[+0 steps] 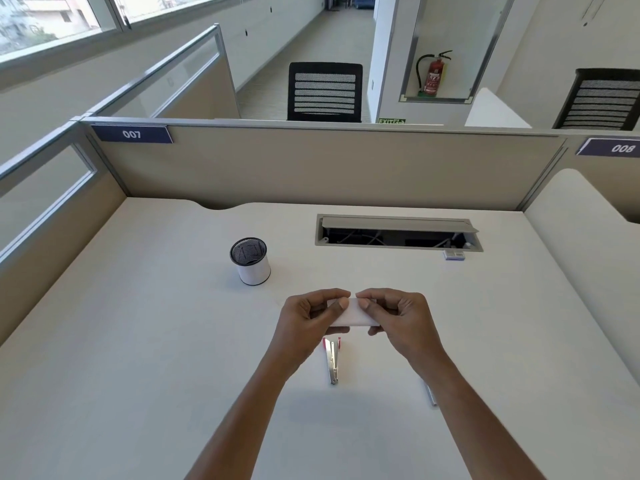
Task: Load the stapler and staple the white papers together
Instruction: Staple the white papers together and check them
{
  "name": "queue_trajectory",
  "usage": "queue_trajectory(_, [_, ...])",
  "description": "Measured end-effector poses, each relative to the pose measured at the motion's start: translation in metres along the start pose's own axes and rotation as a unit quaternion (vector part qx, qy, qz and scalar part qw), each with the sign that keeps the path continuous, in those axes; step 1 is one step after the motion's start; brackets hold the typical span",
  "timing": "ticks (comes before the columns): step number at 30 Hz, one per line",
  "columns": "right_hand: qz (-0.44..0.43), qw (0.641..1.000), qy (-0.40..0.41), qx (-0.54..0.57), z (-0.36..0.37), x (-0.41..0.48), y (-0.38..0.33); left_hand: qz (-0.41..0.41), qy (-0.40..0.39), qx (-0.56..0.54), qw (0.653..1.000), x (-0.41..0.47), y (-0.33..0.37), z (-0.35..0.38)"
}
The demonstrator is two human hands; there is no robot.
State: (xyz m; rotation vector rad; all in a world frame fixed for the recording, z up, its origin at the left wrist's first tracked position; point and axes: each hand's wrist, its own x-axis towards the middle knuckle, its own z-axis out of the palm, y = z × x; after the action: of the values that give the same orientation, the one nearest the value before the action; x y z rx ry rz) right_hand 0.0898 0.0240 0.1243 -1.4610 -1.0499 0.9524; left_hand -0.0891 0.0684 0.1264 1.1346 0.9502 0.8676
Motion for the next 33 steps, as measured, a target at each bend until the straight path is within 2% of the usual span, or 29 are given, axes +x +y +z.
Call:
queue_trajectory(19, [-0.008, 0.999, 0.030, 0.025, -0.002, 0.001, -0.003, -0.018, -0.012, -0.015, 1.000, -0.008, -0.001, 0.004])
queue_trajectory(33, [0.001, 0.998, 0.042, 0.053, 0.001, -0.003, -0.011, -0.030, 0.014, -0.018, 0.999, -0.013, 0.000, -0.001])
